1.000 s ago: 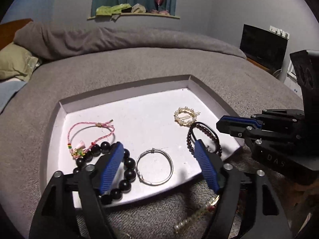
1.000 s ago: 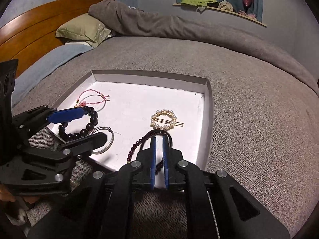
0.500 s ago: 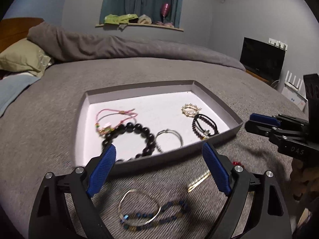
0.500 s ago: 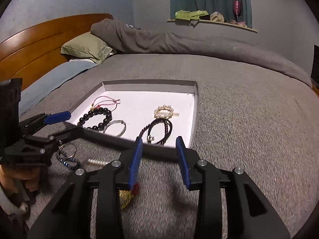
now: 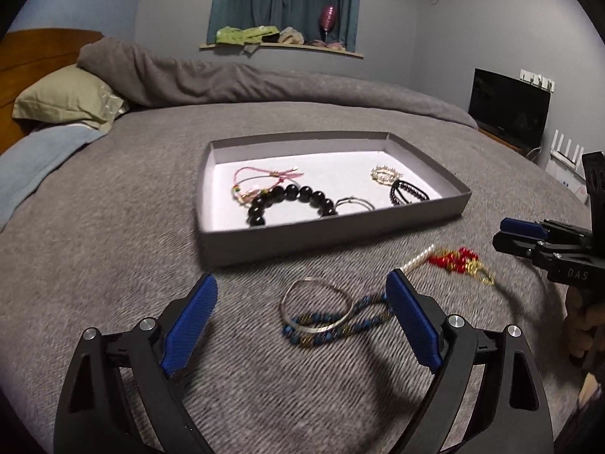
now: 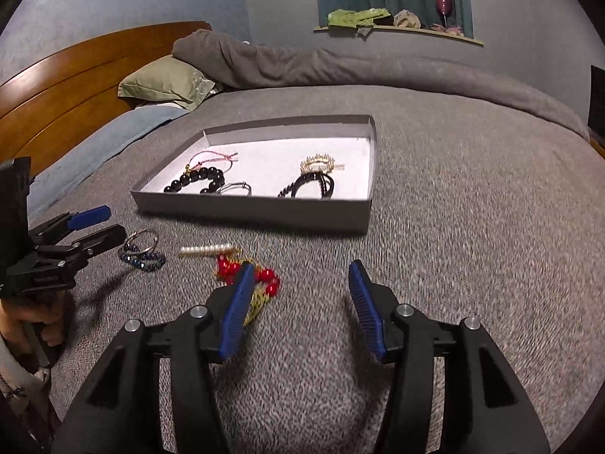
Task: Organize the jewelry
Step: 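Move right tool to red bead tassel while left tool moves to silver hoop, then grasp red bead tassel with right tool while left tool grasps silver hoop, then carry red tassel and silver hoop into the white box, open both tools, then withdraw both tools toward pearl hair clip and blue bead bracelet, then grasp pearl hair clip with right tool while left tool grasps blue bead bracelet, then carry pearl hair clip and blue bead bracelet toward the white box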
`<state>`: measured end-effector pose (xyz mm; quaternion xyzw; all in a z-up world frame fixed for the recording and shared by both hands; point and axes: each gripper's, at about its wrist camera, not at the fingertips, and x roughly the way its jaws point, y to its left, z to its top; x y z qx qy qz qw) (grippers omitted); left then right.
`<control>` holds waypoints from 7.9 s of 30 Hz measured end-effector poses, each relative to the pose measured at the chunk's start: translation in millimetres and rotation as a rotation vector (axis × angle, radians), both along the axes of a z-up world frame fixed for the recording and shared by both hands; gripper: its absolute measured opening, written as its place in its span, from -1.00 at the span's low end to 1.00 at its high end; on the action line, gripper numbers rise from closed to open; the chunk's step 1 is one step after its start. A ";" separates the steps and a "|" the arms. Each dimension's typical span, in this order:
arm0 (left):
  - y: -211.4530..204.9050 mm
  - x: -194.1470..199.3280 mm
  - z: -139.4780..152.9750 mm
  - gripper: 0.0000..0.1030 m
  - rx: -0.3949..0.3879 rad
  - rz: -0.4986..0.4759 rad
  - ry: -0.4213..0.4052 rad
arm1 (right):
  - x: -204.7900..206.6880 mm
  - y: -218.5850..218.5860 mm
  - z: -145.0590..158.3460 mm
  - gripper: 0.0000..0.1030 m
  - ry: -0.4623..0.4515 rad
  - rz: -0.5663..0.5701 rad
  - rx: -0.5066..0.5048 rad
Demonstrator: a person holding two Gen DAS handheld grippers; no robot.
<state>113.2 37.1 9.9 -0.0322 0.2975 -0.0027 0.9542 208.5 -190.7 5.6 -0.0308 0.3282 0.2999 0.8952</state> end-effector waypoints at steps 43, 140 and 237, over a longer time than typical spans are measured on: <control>5.1 0.9 -18.6 0.81 -0.040 0.015 0.086 | -1.5 31.0 -19.4 -0.62 0.056 0.077 -0.084; -47.7 104.8 25.6 0.49 -0.038 -0.167 0.092 | 84.4 30.0 6.6 -0.24 -0.006 0.008 -0.002; -6.5 -13.1 5.8 -0.75 -0.142 -0.144 0.065 | 10.6 39.4 -8.9 -0.85 0.045 0.166 0.017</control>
